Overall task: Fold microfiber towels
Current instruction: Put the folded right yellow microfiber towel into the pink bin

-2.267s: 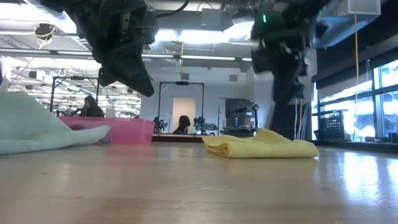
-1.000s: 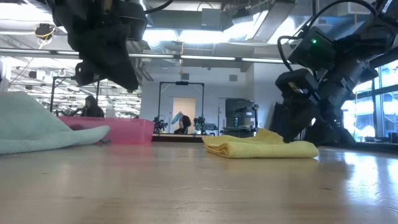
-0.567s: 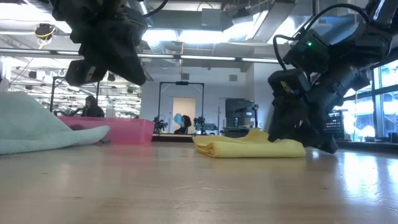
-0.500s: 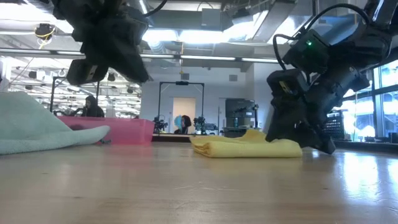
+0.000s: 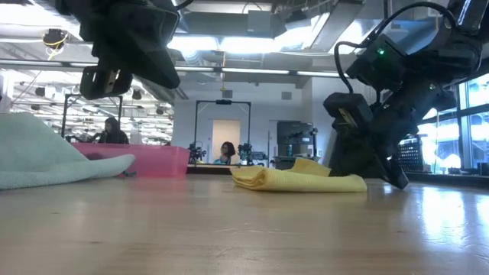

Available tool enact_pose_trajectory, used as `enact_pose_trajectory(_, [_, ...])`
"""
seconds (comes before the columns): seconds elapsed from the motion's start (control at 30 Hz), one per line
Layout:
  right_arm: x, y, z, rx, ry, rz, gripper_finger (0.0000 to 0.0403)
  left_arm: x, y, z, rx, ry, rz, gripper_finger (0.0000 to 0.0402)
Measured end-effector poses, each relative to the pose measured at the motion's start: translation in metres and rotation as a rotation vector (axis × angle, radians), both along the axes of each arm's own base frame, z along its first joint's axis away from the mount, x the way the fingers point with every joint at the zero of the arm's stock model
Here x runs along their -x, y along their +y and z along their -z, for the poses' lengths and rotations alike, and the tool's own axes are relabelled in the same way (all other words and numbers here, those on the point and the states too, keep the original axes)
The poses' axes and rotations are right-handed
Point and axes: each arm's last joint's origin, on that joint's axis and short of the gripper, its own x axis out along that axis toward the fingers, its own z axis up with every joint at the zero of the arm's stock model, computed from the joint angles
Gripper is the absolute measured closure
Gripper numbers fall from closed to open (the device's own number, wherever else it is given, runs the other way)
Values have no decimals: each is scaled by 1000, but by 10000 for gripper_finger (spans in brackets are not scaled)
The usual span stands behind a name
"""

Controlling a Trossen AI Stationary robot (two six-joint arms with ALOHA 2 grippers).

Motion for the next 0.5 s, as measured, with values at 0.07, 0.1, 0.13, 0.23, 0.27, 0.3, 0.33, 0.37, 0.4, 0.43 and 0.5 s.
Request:
enact_pose_trajectory(0.07, [-2, 0, -1, -6, -3, 0, 396, -1, 2, 0, -28, -3, 12, 401])
enact_pose_trajectory(0.1, [-4, 0, -2, -9, -7, -7, 396, -2, 4, 0, -44, -4, 19, 401])
enact_pose_trajectory(0.13, [-6, 0, -3, -2, -13, -28, 397, -3, 7, 0, -58, -4, 22, 401])
enact_pose_trajectory(0.23, [-17, 2, -9, 4, -38, -95, 398, -5, 14, -1, -99, -10, 19, 401])
enact_pose_trajectory(0.27, [-20, 3, -12, 4, -48, -114, 399, -6, 18, -1, -110, -11, 17, 401])
enact_pose_trajectory(0.3, [-24, 5, -14, -3, -51, -145, 399, -7, 21, -1, -123, -11, 18, 401])
enact_pose_trajectory(0.33, [-27, 6, -16, -14, -47, -178, 399, -9, 24, -1, -134, -15, 18, 401])
enact_pose_trajectory(0.37, [-30, 9, -19, -24, -39, -215, 399, -10, 27, -2, -146, -22, 17, 401])
enact_pose_trajectory(0.4, [-34, 11, -22, -26, -28, -253, 399, -12, 30, -2, -159, -26, 18, 401])
enact_pose_trajectory(0.43, [-37, 13, -26, -24, -12, -297, 400, -13, 33, -2, -171, -27, 21, 401])
enact_pose_trajectory(0.5, [-43, 19, -33, 1, 32, -391, 401, -13, 40, -6, -201, -28, 30, 401])
